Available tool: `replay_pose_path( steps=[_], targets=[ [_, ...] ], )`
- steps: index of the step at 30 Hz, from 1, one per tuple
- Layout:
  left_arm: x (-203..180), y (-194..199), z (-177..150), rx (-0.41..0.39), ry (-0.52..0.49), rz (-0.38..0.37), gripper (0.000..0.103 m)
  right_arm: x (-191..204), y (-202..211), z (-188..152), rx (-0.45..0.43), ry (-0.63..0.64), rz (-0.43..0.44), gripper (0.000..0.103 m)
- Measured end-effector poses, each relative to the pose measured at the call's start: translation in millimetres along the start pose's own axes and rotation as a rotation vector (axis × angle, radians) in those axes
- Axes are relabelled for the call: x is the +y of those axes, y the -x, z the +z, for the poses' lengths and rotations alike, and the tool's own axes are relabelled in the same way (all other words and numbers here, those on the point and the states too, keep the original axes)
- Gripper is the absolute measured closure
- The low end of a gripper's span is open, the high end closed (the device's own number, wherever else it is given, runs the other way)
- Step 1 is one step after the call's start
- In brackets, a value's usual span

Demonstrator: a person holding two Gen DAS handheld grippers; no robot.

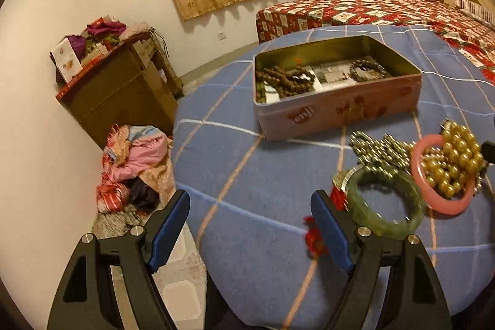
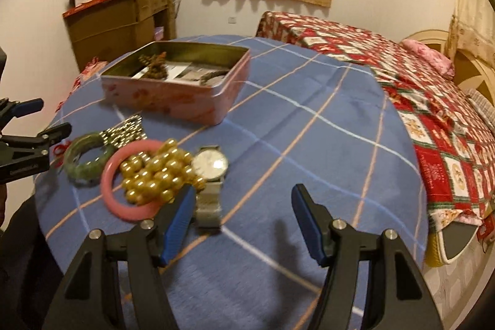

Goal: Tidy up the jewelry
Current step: 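Withdraw both open tools from the tin back toward the jewelry pile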

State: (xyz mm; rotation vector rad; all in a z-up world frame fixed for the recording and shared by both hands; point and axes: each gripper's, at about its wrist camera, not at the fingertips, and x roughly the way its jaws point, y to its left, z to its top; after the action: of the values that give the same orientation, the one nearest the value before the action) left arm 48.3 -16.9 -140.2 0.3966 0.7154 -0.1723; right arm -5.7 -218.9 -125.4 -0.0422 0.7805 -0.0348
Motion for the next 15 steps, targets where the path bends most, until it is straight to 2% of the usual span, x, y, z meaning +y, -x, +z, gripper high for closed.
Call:
replay_pose_path(
  steps=[5,7,9,11,15],
  targets=[
    [-11.5,-4.1,-6.7,0.017,-0.026,-0.006,0.022,0.5,-9.5,-6.9,0.018,0.009,-0.008,0.039],
    [-9.4,-5.9,-7.2,0.012,-0.014,-0.017,0.022,-3.3,-11.3,-7.8,0.02,-0.002,-0.003,0.045],
    [-5.5,-8.5,-6.9,0.015,0.002,-0.028,0.022,-5.0,-15.3,-7.7,0.03,-0.008,0.003,0.057],
    [-4.5,-9.6,-6.8,0.012,0.001,-0.029,0.022,-3.0,-19.3,-7.7,0.04,-0.004,0.006,0.062],
    [-5.4,-10.9,-5.2,0.011,0.009,-0.067,0.022,0.4,-22.5,-5.6,0.034,-0.002,0.014,0.062]
  ],
)
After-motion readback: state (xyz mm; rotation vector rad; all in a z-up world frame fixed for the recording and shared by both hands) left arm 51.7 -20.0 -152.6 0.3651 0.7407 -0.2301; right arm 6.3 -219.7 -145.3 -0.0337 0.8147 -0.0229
